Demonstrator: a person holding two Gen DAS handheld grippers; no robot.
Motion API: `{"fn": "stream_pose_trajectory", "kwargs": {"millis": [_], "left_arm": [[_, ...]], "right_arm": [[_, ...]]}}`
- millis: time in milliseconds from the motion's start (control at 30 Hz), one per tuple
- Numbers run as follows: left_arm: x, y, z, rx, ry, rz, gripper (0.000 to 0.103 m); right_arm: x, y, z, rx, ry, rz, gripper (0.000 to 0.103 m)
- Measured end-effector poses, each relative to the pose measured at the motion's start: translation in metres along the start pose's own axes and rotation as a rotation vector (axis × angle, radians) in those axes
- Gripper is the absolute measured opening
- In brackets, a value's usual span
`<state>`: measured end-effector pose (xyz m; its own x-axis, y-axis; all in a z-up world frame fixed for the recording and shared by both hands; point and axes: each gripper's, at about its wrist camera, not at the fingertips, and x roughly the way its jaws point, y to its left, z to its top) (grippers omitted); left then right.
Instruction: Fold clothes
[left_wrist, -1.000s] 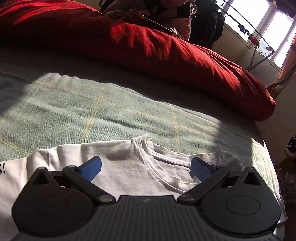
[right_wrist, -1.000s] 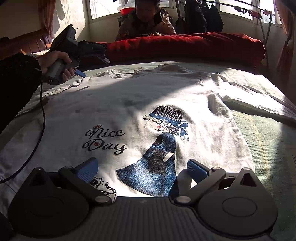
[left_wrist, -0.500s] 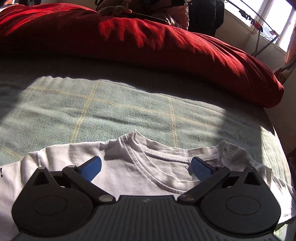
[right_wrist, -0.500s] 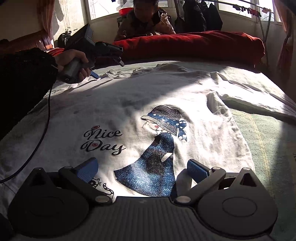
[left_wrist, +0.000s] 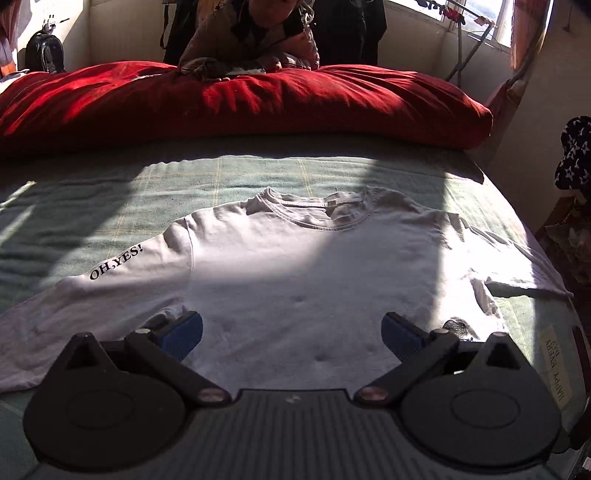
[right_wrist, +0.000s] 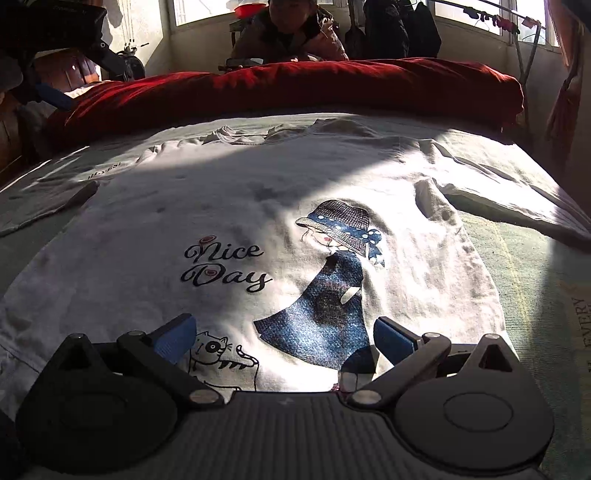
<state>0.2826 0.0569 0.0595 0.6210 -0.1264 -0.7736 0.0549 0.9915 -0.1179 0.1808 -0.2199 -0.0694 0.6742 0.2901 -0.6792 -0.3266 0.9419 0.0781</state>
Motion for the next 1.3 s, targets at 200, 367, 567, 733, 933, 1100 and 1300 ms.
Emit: {"fn": "stream_pose_trajectory", "kwargs": {"millis": [200, 367, 567, 733, 933, 1100, 1300], "left_arm": [[0.030, -0.023, -0.099, 0.082, 0.051, -0.038, 0.102], [0.049, -0.035, -0.149, 0.146, 0.043, -0.020, 0.103], [0.048, -0.031, -0.154, 0.126, 0.009, -0.028, 0.103], [0.048, -0.029, -0.159, 0.114, -0.020, -0.034, 0.103], [0.047, -0.027, -0.161, 0.112, -0.037, -0.042, 0.103], [0.047, -0.028, -0.161, 0.117, -0.035, -0.040, 0.103], [0.047, -0.027, -0.160, 0.122, -0.033, -0.047, 0.103]], "right_arm": [[-0.020, 0.014, -0.032, -0.028, 0.060, -0.063, 0.103], [-0.019, 0.014, -0.044, -0.041, 0.051, -0.072, 0.103], [-0.014, 0.013, -0.043, -0.019, 0.059, -0.079, 0.103], [-0.015, 0.014, -0.047, -0.014, 0.032, -0.089, 0.103], [-0.015, 0.014, -0.048, -0.013, 0.023, -0.091, 0.103], [-0.015, 0.015, -0.049, -0.010, 0.020, -0.100, 0.103], [-0.015, 0.016, -0.048, -0.015, 0.024, -0.103, 0.103]]}}
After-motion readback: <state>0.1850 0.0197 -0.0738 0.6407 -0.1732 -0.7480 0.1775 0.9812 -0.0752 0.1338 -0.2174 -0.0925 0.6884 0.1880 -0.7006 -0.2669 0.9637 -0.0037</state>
